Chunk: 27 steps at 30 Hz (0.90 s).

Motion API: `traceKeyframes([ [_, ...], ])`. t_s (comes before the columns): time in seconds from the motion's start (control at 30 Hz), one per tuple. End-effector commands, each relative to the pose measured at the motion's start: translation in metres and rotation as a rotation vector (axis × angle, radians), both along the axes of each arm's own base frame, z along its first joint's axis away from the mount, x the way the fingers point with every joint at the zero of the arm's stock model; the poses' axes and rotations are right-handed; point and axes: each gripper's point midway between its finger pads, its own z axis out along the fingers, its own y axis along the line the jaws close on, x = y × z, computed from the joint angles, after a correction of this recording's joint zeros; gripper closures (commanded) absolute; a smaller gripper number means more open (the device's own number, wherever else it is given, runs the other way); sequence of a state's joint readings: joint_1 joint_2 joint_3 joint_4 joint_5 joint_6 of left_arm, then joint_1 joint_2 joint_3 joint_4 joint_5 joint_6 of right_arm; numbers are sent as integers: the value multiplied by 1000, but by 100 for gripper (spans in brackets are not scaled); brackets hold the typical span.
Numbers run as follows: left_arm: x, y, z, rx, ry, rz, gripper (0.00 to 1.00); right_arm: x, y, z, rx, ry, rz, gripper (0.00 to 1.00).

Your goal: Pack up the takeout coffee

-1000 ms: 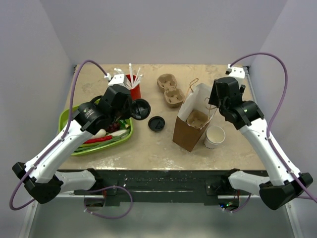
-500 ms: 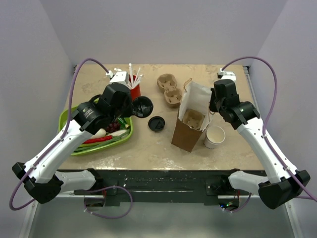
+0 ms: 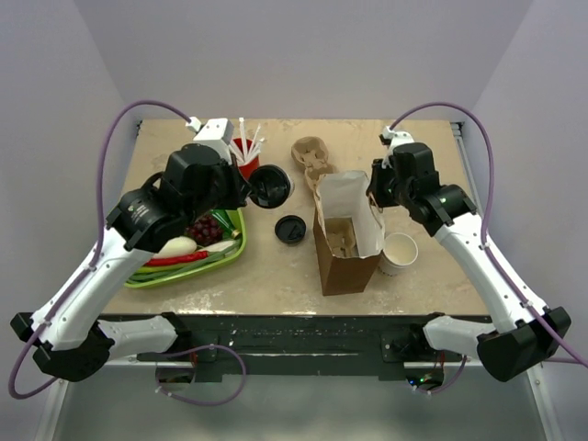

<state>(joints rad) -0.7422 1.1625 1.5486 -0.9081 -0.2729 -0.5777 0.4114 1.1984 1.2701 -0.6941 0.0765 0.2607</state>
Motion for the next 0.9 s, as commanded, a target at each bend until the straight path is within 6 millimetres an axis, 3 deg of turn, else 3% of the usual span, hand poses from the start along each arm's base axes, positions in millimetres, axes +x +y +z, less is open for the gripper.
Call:
traceKeyframes([
  [0.0,-3,10,69,-90,-172,5,100,5,3,21,23,-46,10,57],
  [0.1,3,11,102,-133,-265,21,100,8,-16,37,-2,-89,-101,40],
  [0.17,9,5,123,-172,-324,9,100,12,-38,51,-26,-149,-229,35],
  [0.2,9,-3,133,-190,-351,-25,100,11,-43,58,-4,-174,-280,29],
  [0.3,15,-32,151,-210,-408,-149,100,6,-68,84,19,-285,-407,22],
  [0.37,24,-54,154,-189,-418,-223,100,-3,-81,98,31,-334,-462,16],
  [0.4,31,-73,137,-139,-380,-297,100,-6,-90,102,12,-352,-500,14],
  [0.43,29,-78,149,-133,-406,-340,100,-10,-94,104,6,-363,-512,9],
  [0.53,19,-106,132,-72,-395,-549,100,-15,-101,103,-24,-359,-527,2],
  [0.6,21,-105,129,-36,-436,-562,100,-16,-102,99,-45,-353,-519,2],
  [0.63,24,-106,112,-1,-423,-577,100,-16,-103,99,-55,-354,-520,2],
  [0.73,14,-112,95,62,-450,-700,100,-19,-108,97,-86,-360,-521,2],
  [0.87,10,-106,91,160,-511,-746,100,-24,-115,95,-102,-369,-546,2],
])
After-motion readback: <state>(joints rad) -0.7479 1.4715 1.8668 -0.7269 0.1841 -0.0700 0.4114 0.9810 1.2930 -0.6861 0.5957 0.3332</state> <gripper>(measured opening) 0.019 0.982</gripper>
